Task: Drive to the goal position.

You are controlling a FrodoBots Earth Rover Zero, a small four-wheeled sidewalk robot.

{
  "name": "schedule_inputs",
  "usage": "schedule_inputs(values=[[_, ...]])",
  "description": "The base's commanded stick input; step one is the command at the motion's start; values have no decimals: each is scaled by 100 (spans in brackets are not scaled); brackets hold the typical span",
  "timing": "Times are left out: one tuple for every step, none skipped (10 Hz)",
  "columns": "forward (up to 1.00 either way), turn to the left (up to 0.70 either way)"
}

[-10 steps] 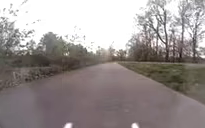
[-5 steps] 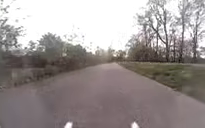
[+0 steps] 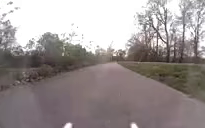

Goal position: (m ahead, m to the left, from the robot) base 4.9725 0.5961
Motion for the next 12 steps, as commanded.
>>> schedule_inputs(values=[[0, 0], [0, 0], [0, 0], [0, 0], [0, 0], [0, 26], [88, 39], [100, 40], [100, 40], [100, 40], [100, 40], [100, 23]])
